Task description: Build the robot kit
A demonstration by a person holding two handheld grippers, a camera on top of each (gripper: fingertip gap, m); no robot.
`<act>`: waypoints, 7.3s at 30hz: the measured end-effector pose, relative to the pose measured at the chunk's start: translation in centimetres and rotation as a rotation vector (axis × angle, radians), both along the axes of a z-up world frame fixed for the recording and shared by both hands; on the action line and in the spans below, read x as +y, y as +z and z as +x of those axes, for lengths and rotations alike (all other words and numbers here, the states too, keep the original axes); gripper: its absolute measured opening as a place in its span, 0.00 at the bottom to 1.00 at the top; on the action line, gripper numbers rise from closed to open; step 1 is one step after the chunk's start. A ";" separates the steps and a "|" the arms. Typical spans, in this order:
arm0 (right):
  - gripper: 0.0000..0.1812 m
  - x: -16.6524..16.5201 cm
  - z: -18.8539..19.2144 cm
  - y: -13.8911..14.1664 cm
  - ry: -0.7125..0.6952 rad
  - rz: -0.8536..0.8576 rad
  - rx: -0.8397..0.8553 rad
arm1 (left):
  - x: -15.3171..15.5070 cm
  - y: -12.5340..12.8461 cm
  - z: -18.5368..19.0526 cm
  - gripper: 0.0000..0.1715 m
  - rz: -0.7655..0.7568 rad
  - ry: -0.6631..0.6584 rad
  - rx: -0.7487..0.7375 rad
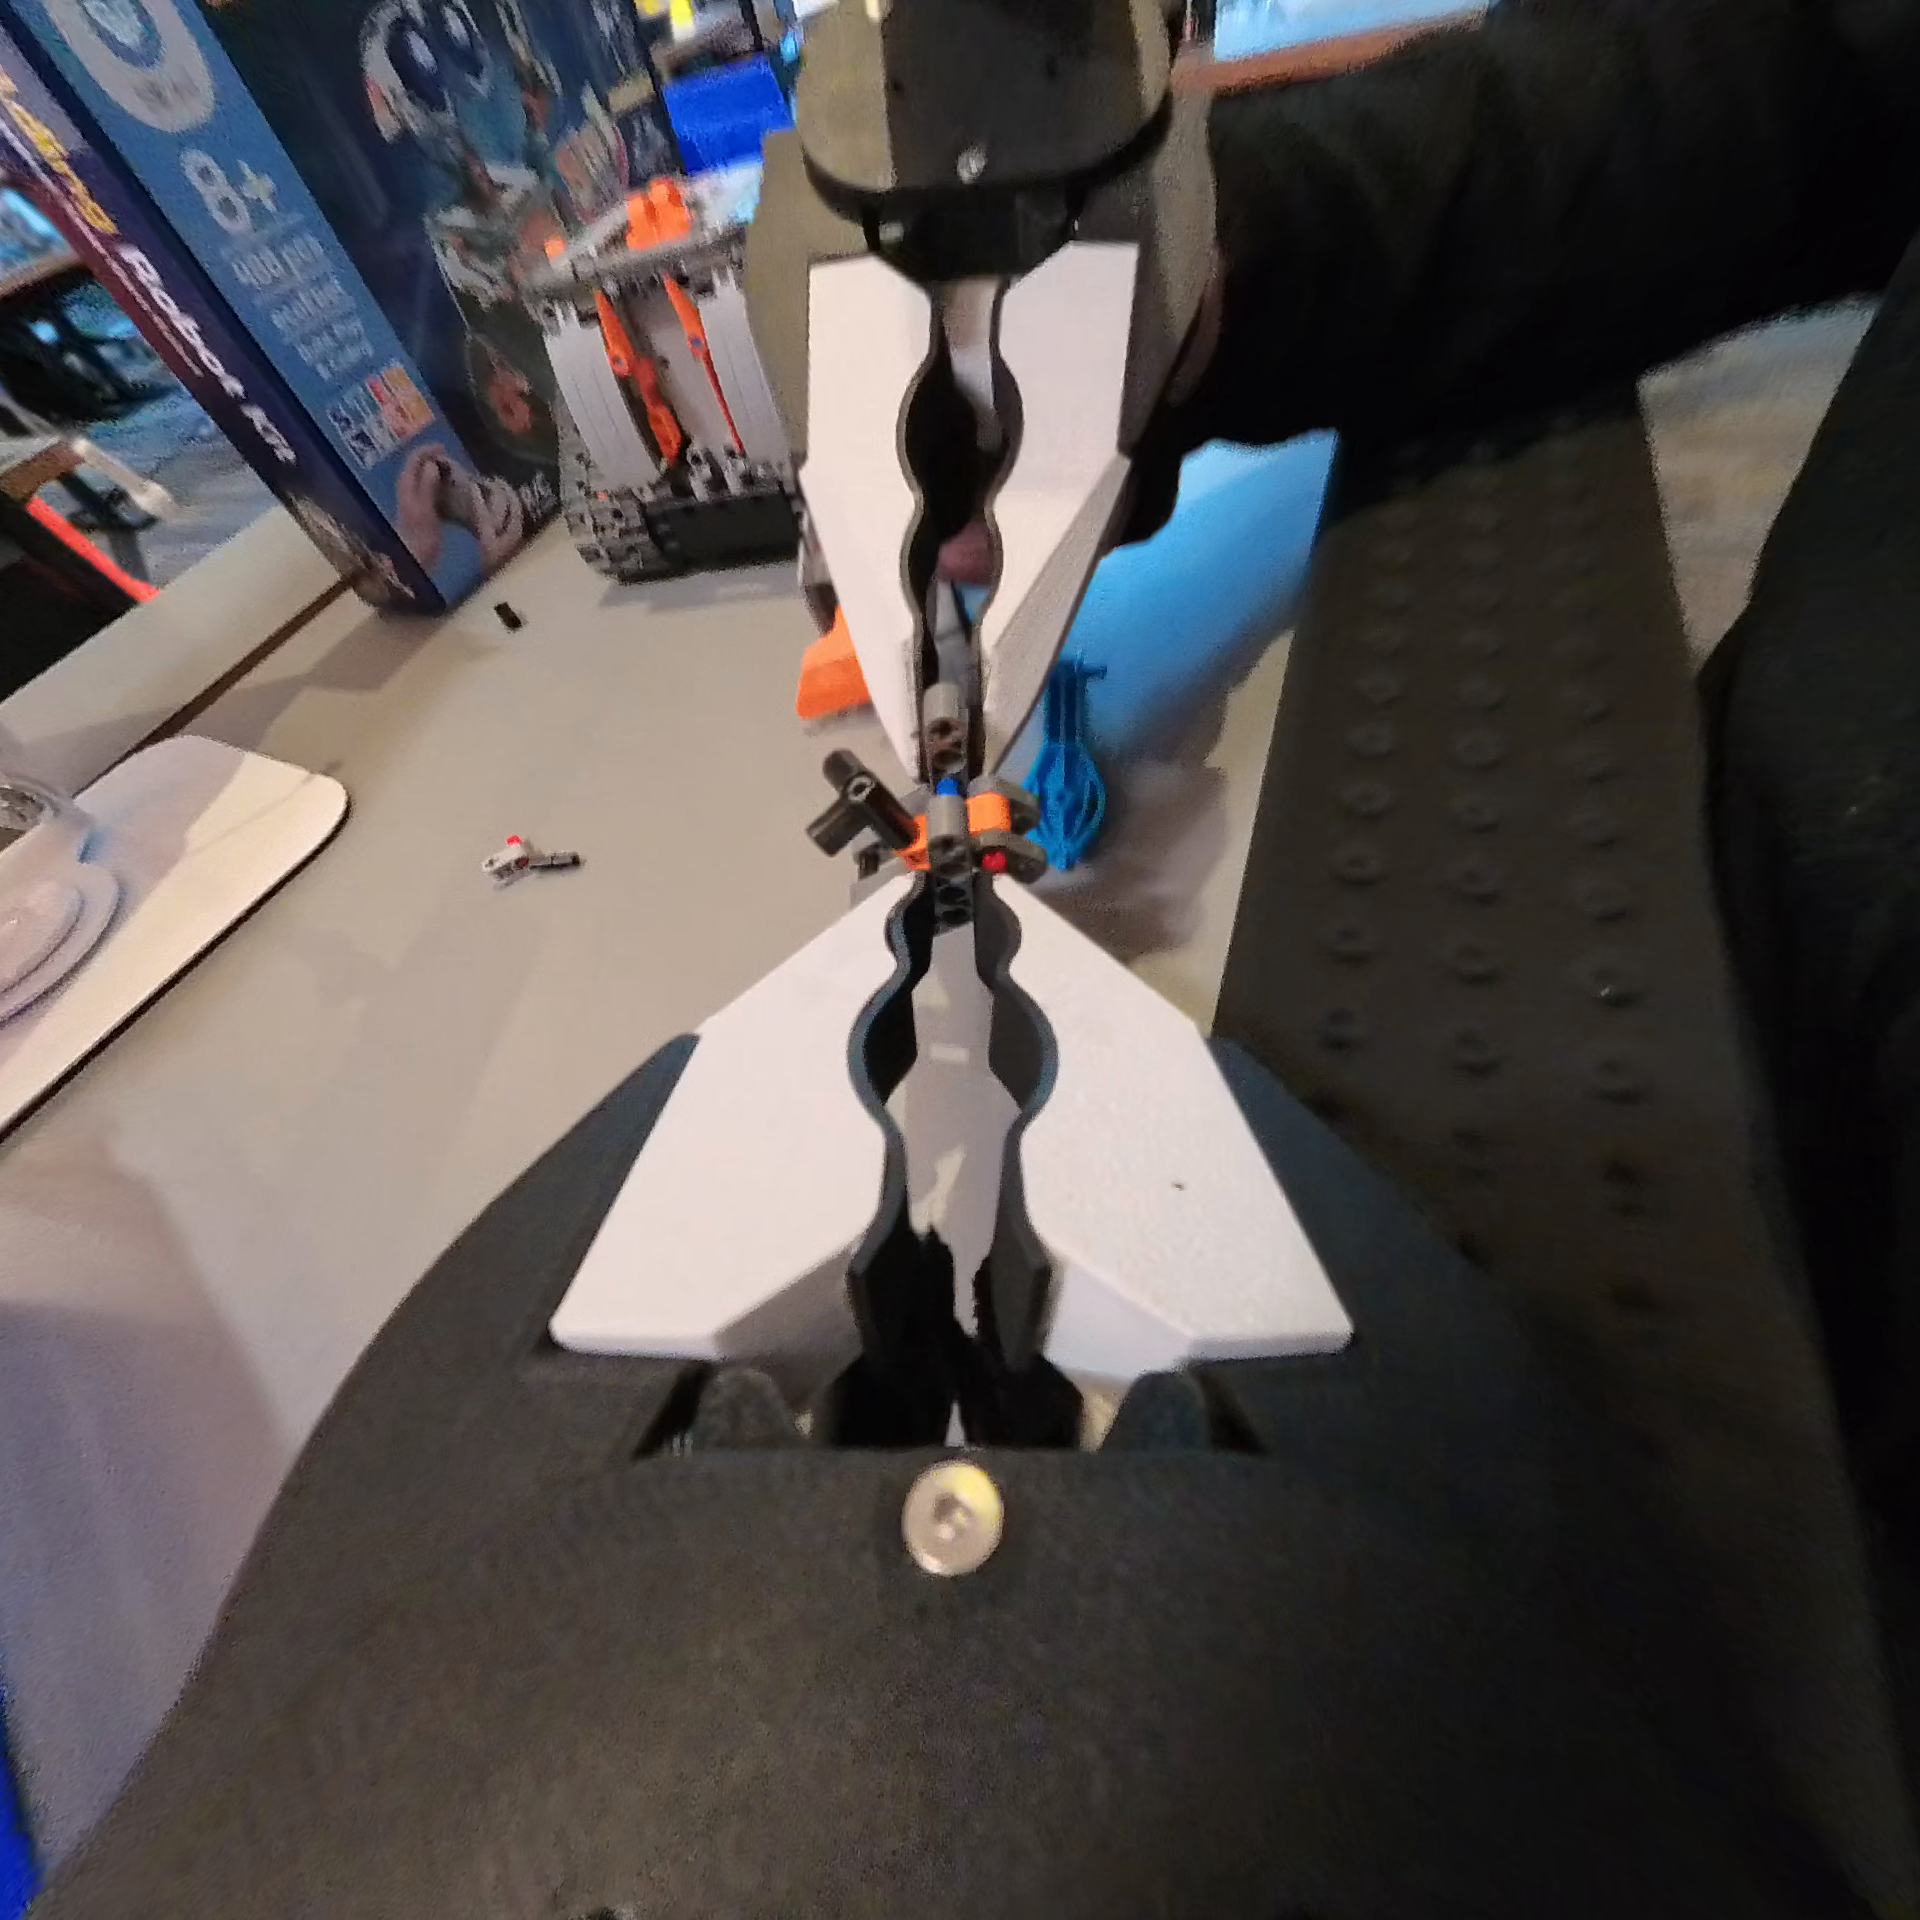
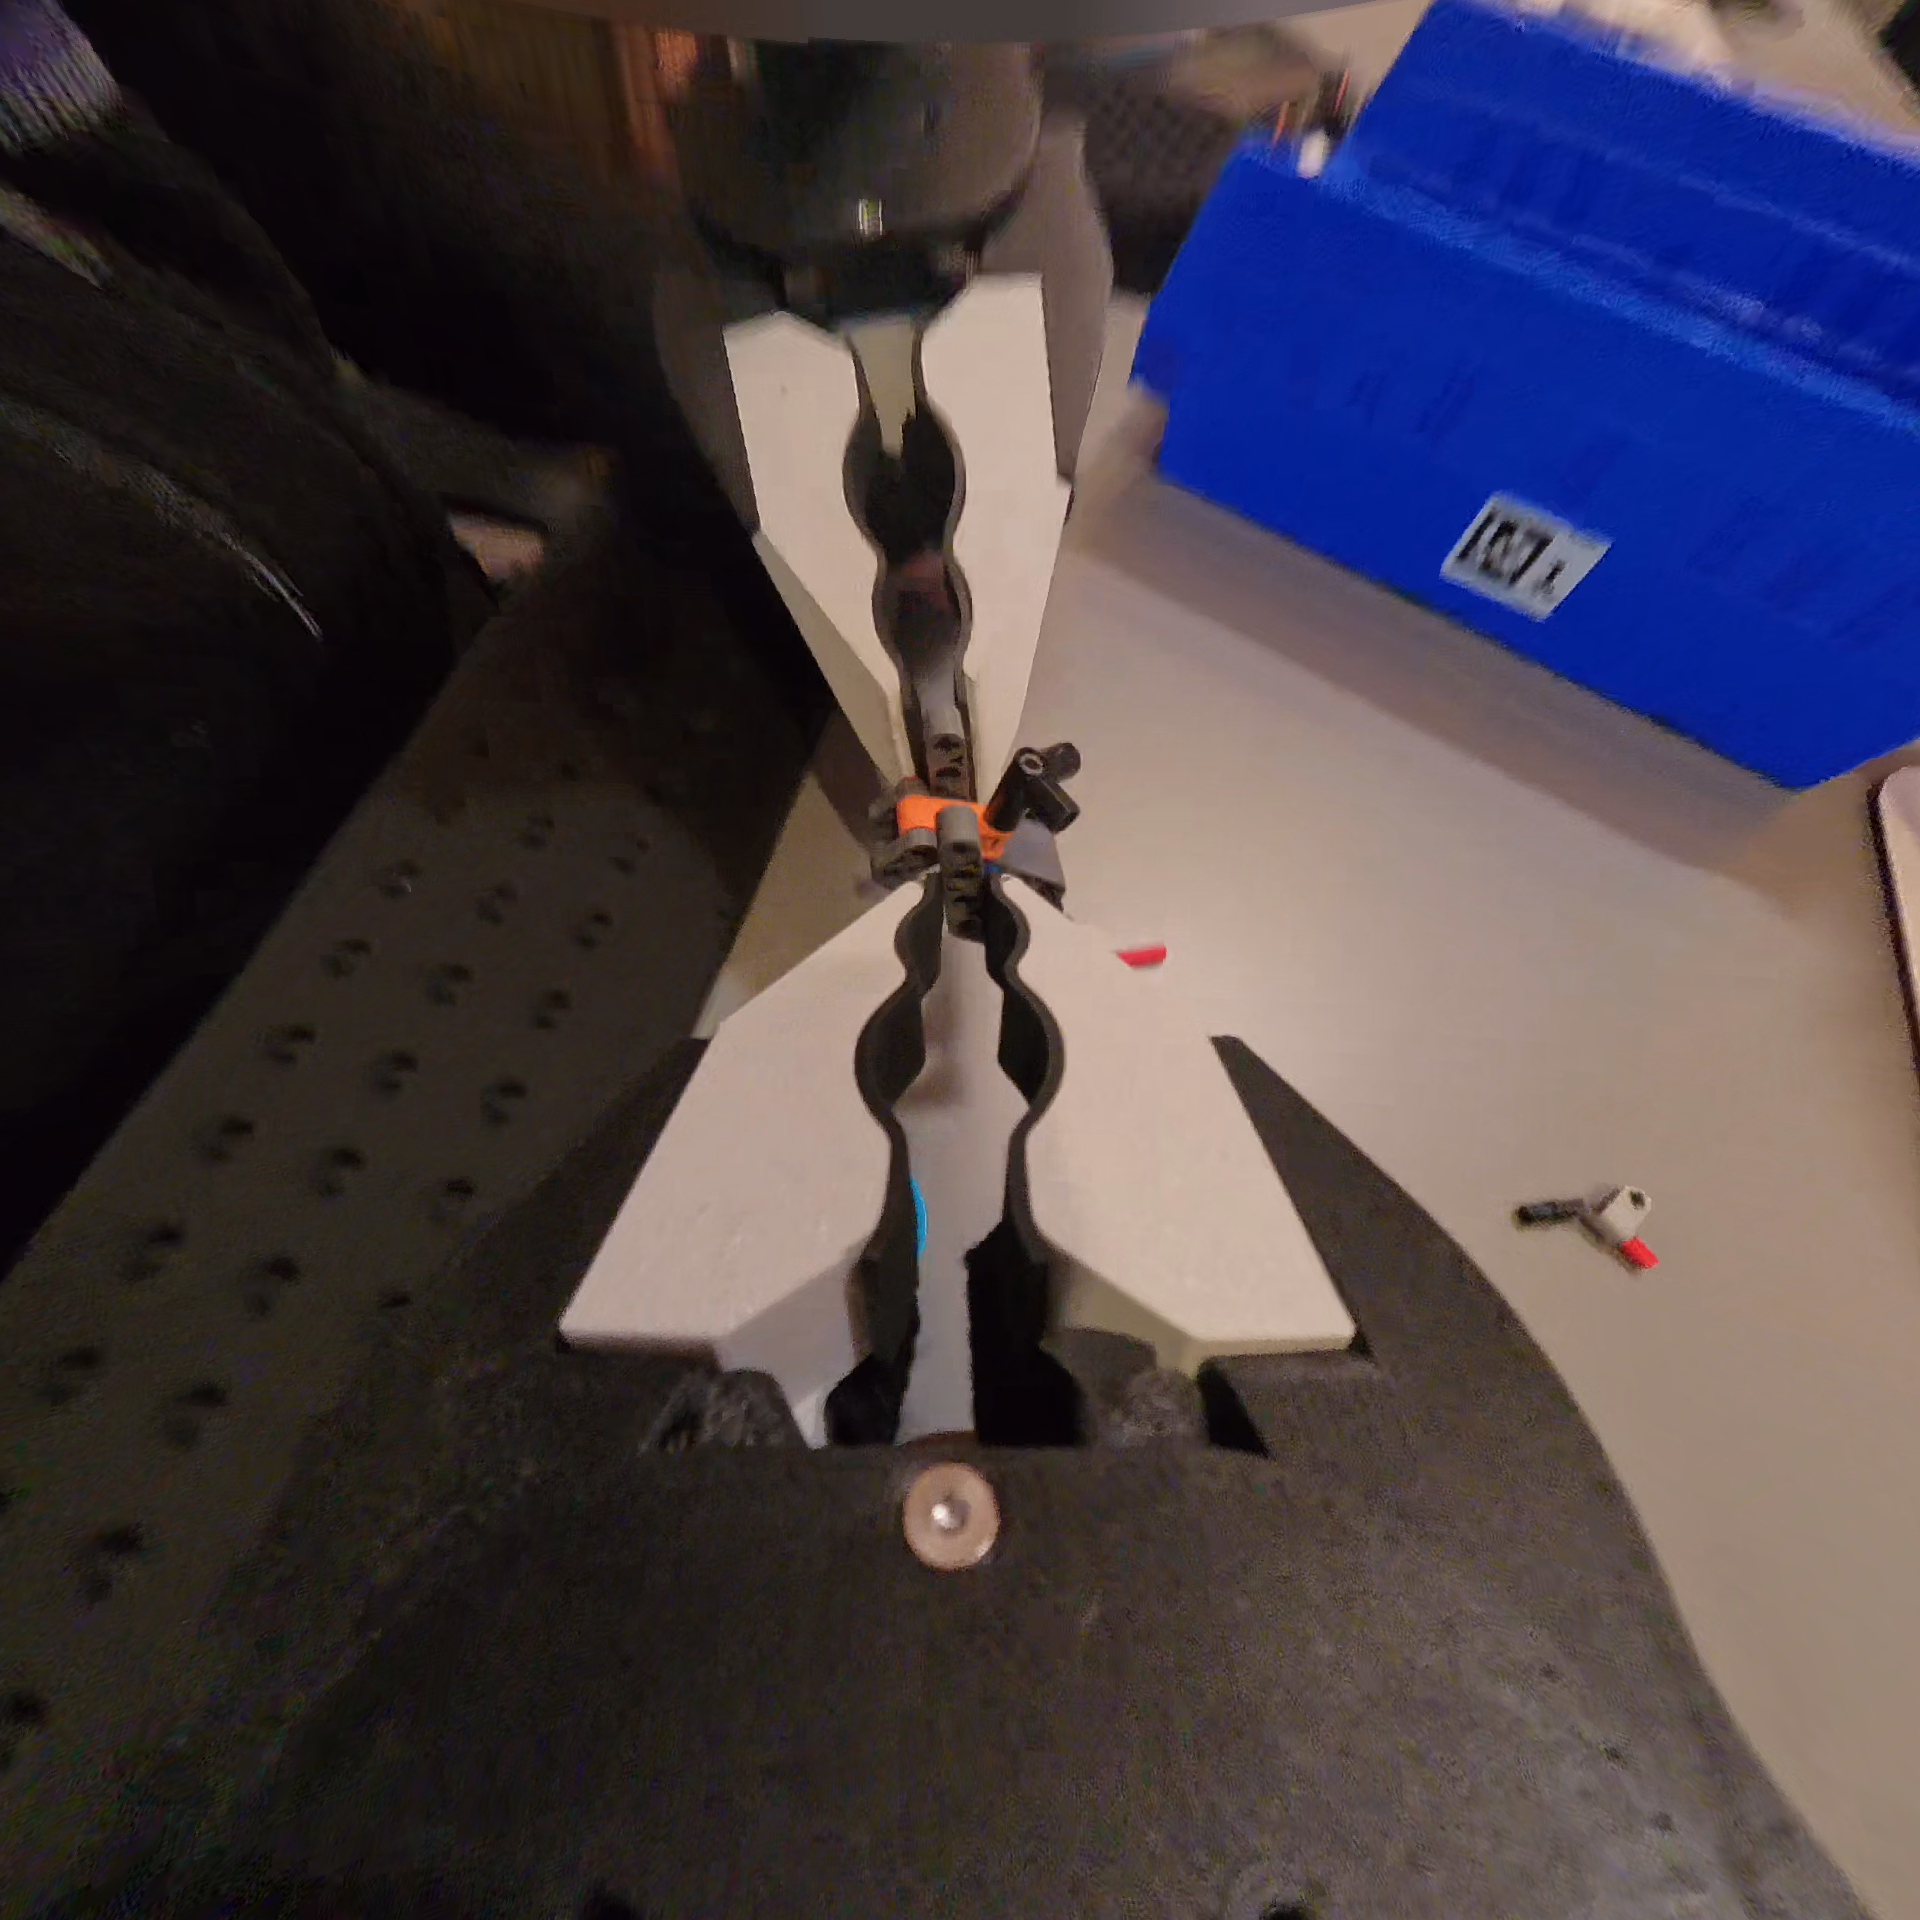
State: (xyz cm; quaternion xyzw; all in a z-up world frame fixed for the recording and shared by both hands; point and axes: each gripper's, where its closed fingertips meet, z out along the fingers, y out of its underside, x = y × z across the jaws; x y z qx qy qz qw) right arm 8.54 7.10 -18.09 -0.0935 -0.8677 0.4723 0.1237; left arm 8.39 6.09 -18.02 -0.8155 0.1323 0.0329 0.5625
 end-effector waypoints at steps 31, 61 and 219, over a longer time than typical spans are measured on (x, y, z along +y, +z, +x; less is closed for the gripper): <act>0.02 0.0 -0.1 -5.4 0.008 0.501 0.225 | 0.0 -5.1 0.5 0.04 -0.244 -0.078 0.229; 0.02 0.3 -0.3 -5.6 -0.032 0.523 0.308 | 0.4 -5.4 0.1 0.03 -0.256 -0.044 0.237; 0.02 1.5 -0.5 -6.1 0.044 0.445 -0.038 | 0.4 -6.0 -0.2 0.04 -0.314 -0.248 0.182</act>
